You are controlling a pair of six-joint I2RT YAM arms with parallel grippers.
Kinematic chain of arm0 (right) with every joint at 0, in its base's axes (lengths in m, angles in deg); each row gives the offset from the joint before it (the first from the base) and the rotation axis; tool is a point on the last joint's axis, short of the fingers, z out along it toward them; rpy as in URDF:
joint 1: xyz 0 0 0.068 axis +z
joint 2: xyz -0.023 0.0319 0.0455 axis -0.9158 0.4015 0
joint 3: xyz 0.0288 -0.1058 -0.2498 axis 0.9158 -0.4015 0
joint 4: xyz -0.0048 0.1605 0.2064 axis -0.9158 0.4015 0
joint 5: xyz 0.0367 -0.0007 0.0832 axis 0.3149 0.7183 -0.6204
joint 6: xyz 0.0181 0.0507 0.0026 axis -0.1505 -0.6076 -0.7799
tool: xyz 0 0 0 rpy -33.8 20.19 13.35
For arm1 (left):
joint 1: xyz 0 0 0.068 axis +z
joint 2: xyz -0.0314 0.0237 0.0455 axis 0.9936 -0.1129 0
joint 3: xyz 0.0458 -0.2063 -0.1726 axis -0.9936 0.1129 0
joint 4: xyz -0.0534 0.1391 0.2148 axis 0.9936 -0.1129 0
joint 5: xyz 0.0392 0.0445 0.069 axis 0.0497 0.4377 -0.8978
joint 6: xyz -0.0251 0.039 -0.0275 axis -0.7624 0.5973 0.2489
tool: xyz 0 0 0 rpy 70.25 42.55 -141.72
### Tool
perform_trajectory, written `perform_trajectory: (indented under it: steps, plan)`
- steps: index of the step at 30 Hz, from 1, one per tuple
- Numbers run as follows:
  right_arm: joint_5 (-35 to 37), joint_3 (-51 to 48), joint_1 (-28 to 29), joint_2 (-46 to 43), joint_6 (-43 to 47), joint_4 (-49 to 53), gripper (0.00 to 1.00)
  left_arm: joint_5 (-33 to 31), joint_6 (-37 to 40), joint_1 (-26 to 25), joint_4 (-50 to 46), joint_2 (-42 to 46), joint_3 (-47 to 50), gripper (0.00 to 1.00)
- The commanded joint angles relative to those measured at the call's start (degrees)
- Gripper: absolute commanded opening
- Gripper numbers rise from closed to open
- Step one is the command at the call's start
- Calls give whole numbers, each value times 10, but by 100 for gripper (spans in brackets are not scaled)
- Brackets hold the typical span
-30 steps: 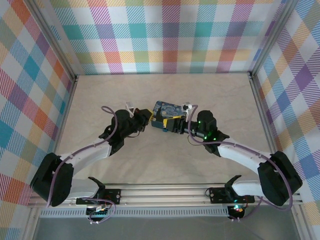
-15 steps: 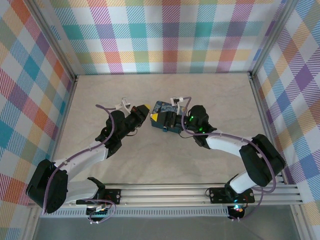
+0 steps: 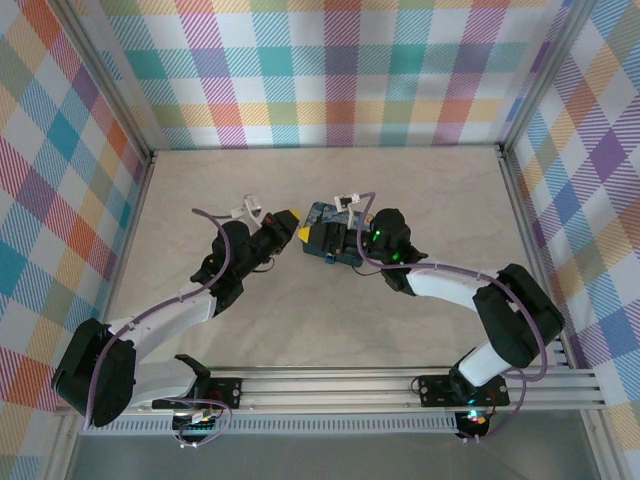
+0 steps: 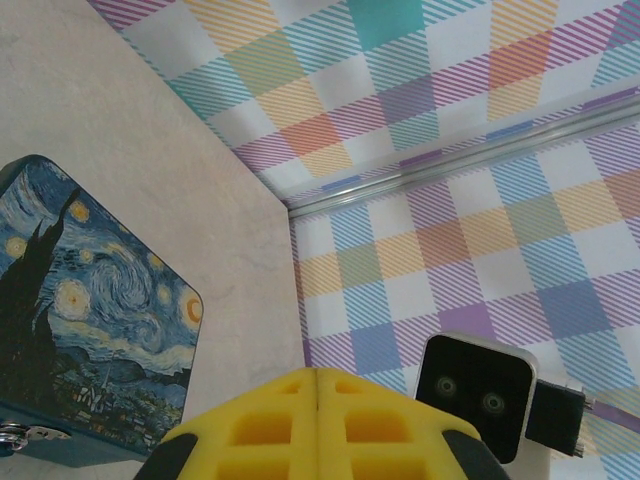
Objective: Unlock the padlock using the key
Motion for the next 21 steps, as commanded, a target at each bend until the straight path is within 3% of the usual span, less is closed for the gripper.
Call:
perform_trajectory:
  steps: [1, 7, 21]
  plan:
    - [4, 10, 3, 2, 10, -3, 58, -6, 16, -4, 5, 15, 2, 0]
    - [4, 17, 3, 5, 13, 10, 50, -5, 19, -4, 2, 15, 0, 0]
    - [26, 28, 3, 1, 24, 66, 15, -9, 20, -4, -2, 18, 2, 0]
